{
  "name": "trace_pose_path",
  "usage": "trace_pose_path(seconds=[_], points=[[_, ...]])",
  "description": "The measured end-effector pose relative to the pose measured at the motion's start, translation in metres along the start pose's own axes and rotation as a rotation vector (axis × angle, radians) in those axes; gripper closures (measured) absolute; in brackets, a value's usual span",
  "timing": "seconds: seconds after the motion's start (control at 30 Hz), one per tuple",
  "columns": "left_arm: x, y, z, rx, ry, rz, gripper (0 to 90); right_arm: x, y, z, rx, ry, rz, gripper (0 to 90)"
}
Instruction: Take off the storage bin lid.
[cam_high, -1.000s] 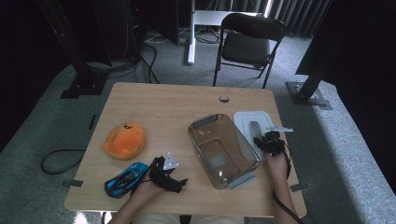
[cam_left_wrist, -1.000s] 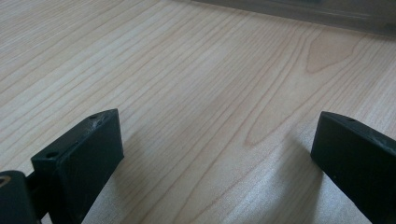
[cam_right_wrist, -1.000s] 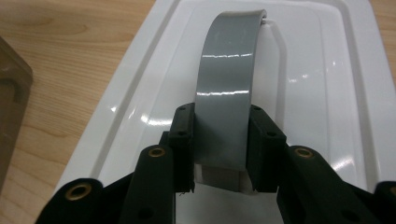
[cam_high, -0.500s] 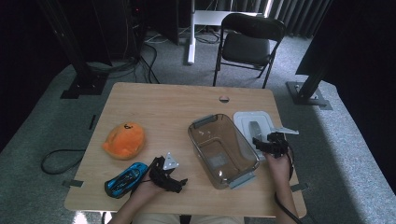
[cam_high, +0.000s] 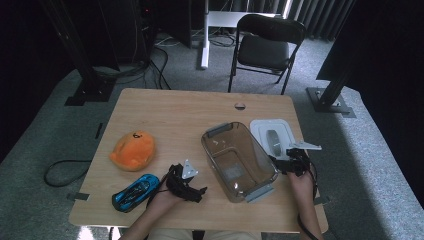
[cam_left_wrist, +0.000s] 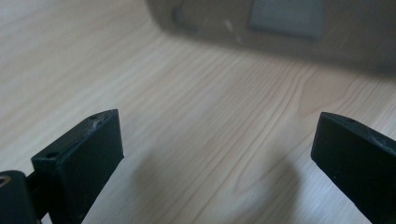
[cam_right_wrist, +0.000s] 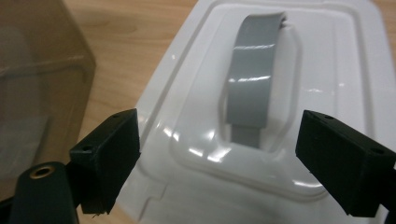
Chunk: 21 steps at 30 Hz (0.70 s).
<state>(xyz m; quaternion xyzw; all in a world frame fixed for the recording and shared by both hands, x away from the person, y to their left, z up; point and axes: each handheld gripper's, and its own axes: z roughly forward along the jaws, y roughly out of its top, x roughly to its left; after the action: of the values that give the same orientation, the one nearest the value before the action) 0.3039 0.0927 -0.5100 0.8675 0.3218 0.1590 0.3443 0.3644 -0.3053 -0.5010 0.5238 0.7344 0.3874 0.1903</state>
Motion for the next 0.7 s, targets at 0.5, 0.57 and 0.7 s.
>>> trace_pose_path(seconds=[0.5,0.57,0.7], points=[[-0.01,0.027,0.0,-0.029,-0.029,0.033,2.9,0.034,-0.021,0.0,0.067,0.151,-0.055,13.4],[-0.009,0.026,0.0,-0.019,-0.019,0.043,2.9,0.038,-0.023,-0.001,0.067,0.167,-0.062,13.9],[-0.004,0.024,-0.004,-0.012,-0.002,0.043,2.9,0.046,-0.027,-0.002,0.068,0.183,-0.072,13.7]])
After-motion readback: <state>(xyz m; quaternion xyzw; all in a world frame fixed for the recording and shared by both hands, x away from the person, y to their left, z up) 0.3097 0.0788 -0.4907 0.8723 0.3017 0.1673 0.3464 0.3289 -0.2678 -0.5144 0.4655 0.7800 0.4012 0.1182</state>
